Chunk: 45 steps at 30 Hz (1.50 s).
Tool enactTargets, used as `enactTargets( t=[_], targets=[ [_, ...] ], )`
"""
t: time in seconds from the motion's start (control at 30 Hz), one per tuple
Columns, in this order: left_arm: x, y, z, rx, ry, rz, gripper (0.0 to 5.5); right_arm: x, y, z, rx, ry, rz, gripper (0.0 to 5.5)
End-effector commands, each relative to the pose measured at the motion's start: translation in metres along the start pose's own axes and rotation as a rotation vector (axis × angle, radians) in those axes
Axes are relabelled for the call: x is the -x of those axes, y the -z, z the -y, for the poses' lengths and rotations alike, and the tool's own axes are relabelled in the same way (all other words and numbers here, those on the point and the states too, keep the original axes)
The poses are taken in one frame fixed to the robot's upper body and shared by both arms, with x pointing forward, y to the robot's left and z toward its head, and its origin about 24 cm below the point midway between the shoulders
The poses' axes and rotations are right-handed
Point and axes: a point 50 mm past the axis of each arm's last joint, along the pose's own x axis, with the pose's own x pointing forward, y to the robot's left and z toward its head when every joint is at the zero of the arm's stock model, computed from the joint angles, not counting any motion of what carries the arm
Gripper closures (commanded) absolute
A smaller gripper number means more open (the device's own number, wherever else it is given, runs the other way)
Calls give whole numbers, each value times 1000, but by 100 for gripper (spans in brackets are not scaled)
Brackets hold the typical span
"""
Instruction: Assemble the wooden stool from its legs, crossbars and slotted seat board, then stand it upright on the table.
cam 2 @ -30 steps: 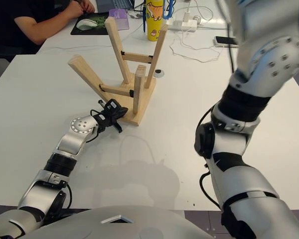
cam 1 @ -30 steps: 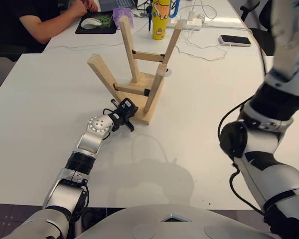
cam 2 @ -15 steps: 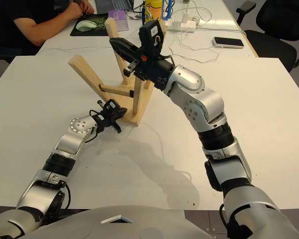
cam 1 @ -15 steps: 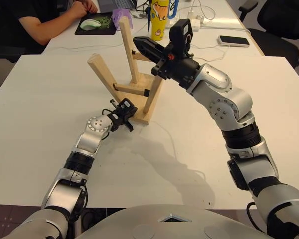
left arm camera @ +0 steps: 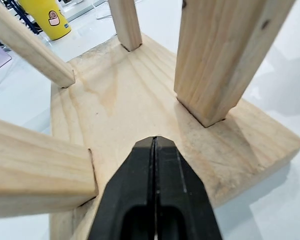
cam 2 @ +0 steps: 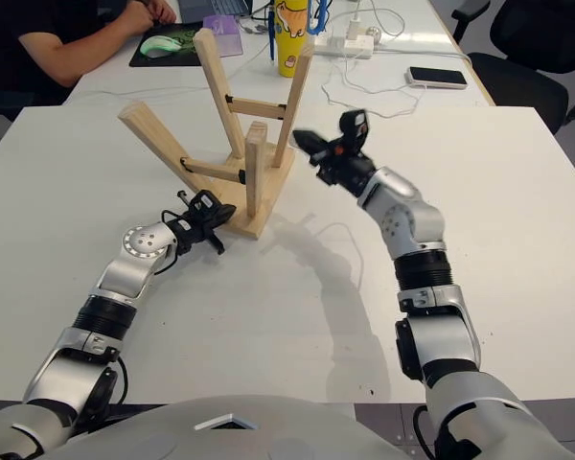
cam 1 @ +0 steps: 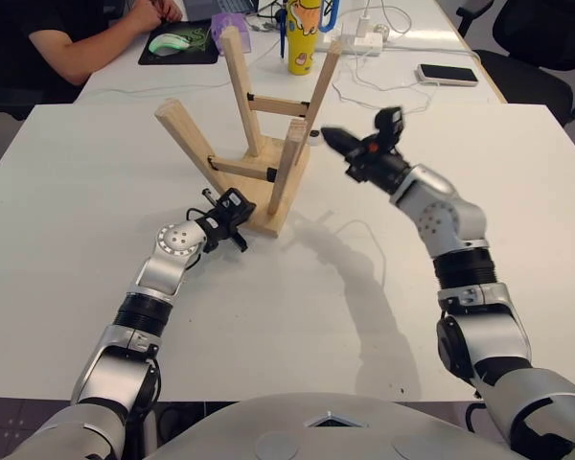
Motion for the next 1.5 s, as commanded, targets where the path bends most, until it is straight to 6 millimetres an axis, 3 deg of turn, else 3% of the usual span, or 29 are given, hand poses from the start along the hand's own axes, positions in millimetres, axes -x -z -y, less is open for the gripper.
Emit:
enactTargets(
  t=[0.03, 0.2, 0.37, 0.5, 0.63, 0.77, 0.87, 0.93, 1.03, 1.2, 1.27, 1.37, 1.5],
  targets=[
    [20, -6, -11, 18, -8, 93, 550, -13, 13, -8, 101, -85, -60, 548],
    [45, 2, -13, 41, 74, 102, 550, -23, 21, -11, 170, -95, -83, 548],
    [58, 28, 0, -21, 274, -100, 550, -29, 26, -14, 203, -127, -91, 548],
    [48, 37, -7, -62, 202, -168, 550, -38, 31, -30, 222, -229, -94, 548],
    [35, 39, -14, -62, 84, -177, 550, -42, 48, -50, 257, -355, -153, 548],
    [28, 44, -12, -38, 81, -195, 550, -45, 65, -71, 280, -435, -192, 548],
    [25, 45, -9, -31, 84, -195, 550, -45, 78, -79, 281, -414, -220, 548],
    [24, 45, -8, -43, 85, -200, 550, -43, 80, -73, 310, -310, -227, 548],
    [23, 43, -2, -49, 94, -189, 550, -28, 72, -65, 351, -142, -174, 548],
    [25, 46, 9, -48, 80, -195, 550, 9, 42, -97, 225, -144, 7, 548],
    [26, 48, 9, -46, 66, -201, 550, 29, 38, -107, 189, -177, -2, 548],
    [28, 50, 8, -38, 27, -213, 550, 65, 47, -107, 144, -180, -103, 548],
    [31, 51, 9, -25, -6, -222, 550, 118, 78, -75, 117, 22, -279, 548]
  ],
)
